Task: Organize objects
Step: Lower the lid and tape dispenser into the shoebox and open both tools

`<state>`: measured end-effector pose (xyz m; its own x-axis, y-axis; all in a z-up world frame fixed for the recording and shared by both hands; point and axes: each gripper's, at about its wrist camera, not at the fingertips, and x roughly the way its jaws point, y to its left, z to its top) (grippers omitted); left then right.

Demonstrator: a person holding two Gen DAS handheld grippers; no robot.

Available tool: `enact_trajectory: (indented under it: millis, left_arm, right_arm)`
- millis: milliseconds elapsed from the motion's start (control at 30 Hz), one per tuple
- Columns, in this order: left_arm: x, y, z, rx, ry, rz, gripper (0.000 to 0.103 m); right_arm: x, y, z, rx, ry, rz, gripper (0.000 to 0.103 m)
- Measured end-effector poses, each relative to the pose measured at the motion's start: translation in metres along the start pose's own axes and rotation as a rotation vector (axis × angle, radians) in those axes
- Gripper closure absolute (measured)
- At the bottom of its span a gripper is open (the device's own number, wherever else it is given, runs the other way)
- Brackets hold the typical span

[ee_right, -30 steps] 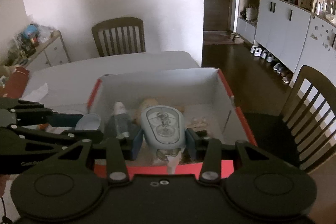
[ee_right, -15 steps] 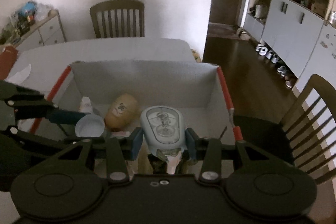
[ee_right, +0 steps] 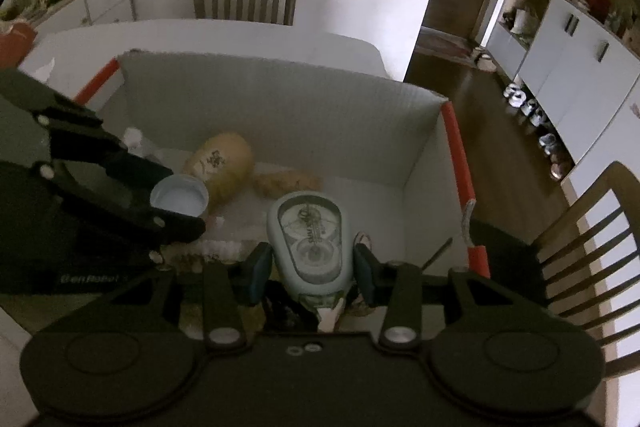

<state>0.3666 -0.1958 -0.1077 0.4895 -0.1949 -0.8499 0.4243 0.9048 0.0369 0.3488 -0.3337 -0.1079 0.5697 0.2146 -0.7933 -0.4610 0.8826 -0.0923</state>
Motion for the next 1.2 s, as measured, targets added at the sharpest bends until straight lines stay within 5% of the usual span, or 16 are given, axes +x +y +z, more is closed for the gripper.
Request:
enact_trajectory:
  millis: [300,500,1200]
  left_arm:
    - [0.010,0.009,0.003,-0.040,0.055,-0.036,0.064]
    - [0.004,0.009,0.002,-0.039,0.025,-0.031,0.039]
    - [-0.070,0.027,-0.024,-0.128,-0.163,-0.056,0.038]
  right_arm:
    - [-0.001,-0.006,-0.001,-0.005,0.001,0.022,0.059]
    - [-0.007,-0.010,-0.001,0.011,-0.010,0.024,0.056]
    - [-0.077,0.004,-0.003,0.047,-0.115,0.034,0.048]
